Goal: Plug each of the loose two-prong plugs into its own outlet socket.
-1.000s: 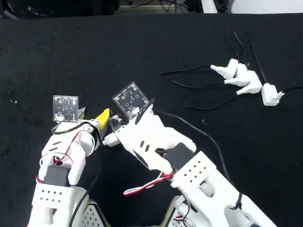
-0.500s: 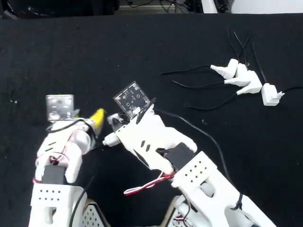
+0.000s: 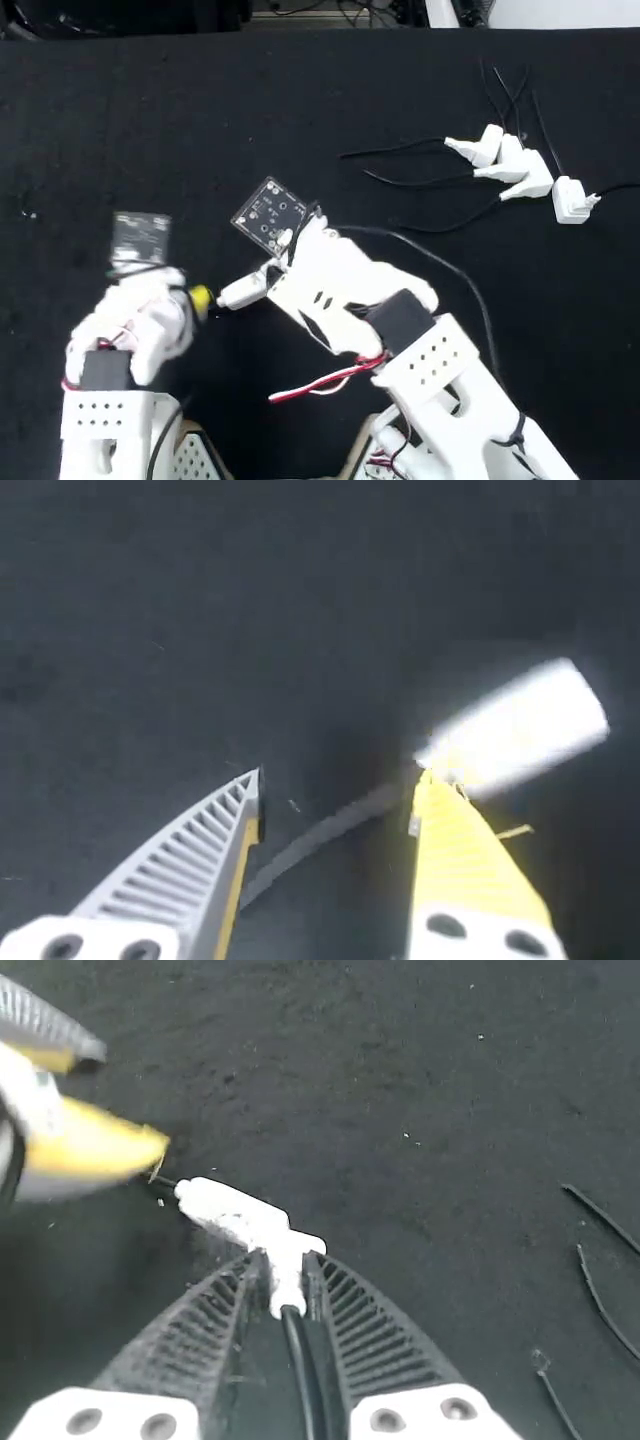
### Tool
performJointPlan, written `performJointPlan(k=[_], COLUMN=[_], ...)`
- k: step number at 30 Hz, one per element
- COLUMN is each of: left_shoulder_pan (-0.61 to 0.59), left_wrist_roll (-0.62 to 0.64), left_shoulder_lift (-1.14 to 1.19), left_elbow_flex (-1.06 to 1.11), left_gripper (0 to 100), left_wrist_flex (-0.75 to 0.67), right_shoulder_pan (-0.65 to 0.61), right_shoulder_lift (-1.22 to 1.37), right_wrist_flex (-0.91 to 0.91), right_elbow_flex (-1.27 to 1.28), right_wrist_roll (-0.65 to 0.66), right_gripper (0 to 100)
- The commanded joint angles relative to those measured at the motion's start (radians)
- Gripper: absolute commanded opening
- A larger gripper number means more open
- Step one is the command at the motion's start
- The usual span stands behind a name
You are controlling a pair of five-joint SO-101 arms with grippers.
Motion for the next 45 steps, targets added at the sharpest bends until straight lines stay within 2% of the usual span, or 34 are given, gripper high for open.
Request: performJointPlan(k=[1,3,6,14,18,21,25,32,35,40,43,45], left_shoulder_pan=[0.252,0.341,0.384,0.197,0.189,0.182,0.180,0.170,0.124,0.056,0.085,0.113], left_wrist_roll=[-0.064,-0.064,-0.066,-0.068,-0.089,-0.086,-0.025,-0.018,-0.018,-0.026,-0.100,-0.140], left_shoulder_lift=[-0.006,0.003,0.005,0.103,0.282,0.465,0.678,0.941,0.944,0.810,0.723,0.701], left_elbow_flex=[-0.051,-0.039,0.025,0.025,0.016,-0.074,-0.260,-0.456,-0.475,-0.475,-0.409,-0.349], left_gripper=[25,25,25,25,25,25,25,25,25,25,25,25], left_wrist_flex=[0.091,0.072,0.015,-0.149,-0.269,-0.321,-0.321,-0.321,-0.316,-0.203,-0.167,-0.218], right_shoulder_pan=[0.063,0.087,0.095,0.064,0.018,0.018,0.018,0.017,0.017,0.018,0.018,0.021], right_shoulder_lift=[-0.038,-0.038,-0.038,-0.039,-0.039,-0.039,-0.039,-0.039,-0.039,-0.039,-0.039,-0.039], right_wrist_flex=[0.011,0.018,0.032,0.038,0.038,0.038,0.038,0.032,0.031,0.031,0.031,0.031], right_elbow_flex=[-0.074,-0.073,-0.061,-0.036,-0.012,-0.012,-0.008,0.035,0.035,0.035,0.035,0.033], right_wrist_roll=[0.002,0.002,0.002,0.000,0.000,-0.028,-0.032,-0.028,-0.025,-0.025,-0.025,-0.025], right_gripper=[1.1,1.1,1.1,1.1,1.1,1.1,1.1,1.1,1.1,1.1,1.1,1.1])
